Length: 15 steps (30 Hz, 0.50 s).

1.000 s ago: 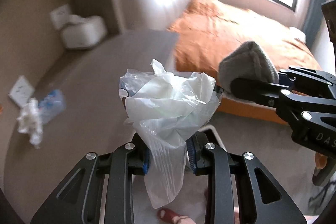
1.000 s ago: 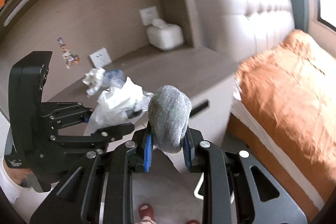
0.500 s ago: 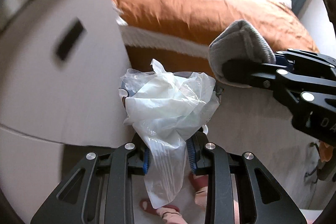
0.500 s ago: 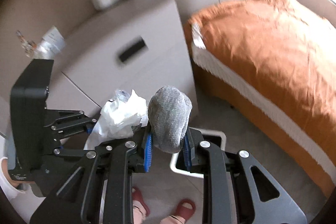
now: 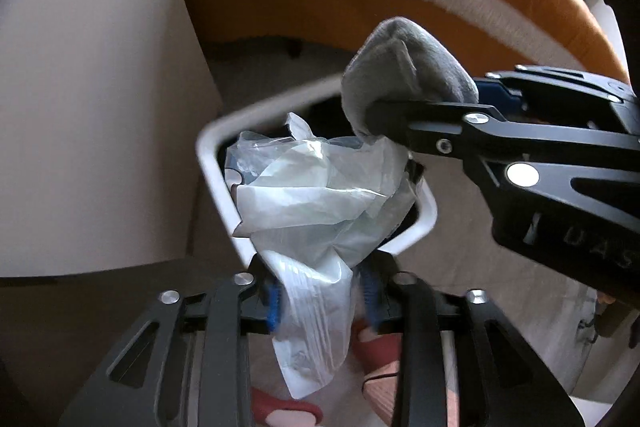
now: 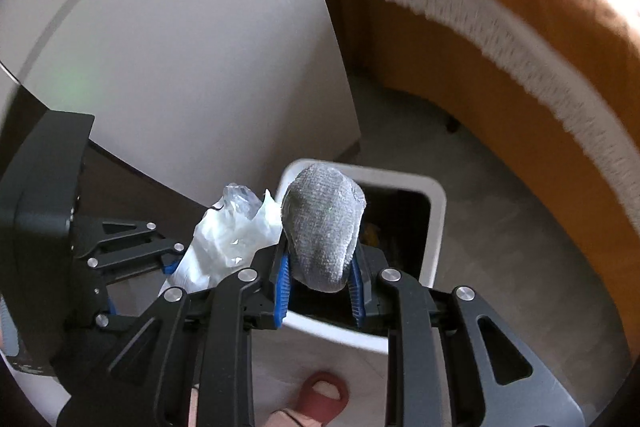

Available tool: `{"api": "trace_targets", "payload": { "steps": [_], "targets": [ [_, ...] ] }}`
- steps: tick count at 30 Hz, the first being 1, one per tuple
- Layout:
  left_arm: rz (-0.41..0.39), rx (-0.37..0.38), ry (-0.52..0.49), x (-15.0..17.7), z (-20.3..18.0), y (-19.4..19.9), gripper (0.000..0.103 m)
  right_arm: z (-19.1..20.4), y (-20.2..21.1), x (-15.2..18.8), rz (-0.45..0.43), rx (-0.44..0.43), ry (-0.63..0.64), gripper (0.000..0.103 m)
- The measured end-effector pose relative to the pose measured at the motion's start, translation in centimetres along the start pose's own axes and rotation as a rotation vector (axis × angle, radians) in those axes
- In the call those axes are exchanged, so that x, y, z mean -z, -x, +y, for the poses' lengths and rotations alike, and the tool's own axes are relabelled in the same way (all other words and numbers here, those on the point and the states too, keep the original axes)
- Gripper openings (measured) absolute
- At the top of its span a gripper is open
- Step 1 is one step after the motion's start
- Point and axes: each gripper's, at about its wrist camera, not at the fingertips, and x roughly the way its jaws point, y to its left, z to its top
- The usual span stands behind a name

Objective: Collect trash
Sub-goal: 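Carry the tissue bundle and grey ball to the white bin with both tools, then open both tools over the white bin to drop the trash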

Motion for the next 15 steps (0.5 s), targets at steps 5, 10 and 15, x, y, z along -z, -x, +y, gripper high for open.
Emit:
{"api": "trace_targets", "payload": {
  "steps": [5, 10, 15],
  "targets": [
    [0.046, -0.011, -0.015, 0.0, 1.0, -4.9, 0.098, -1.0, -4.8, 0.9, 0.055, 0.022, 0.074, 0.099],
    [0.027, -0.035, -0.033, -0.6, 1.0, -4.5, 0.098, -0.8, -4.4, 0.4, 0.020, 0.055, 0.107, 0.099],
    [-0.013, -0.039, -0.042, -1.7, 1.6, -0.3, 0.098, 0.8, 0.5, -1.8, -0.021, 0.052, 0.109, 0.099]
  ]
}}
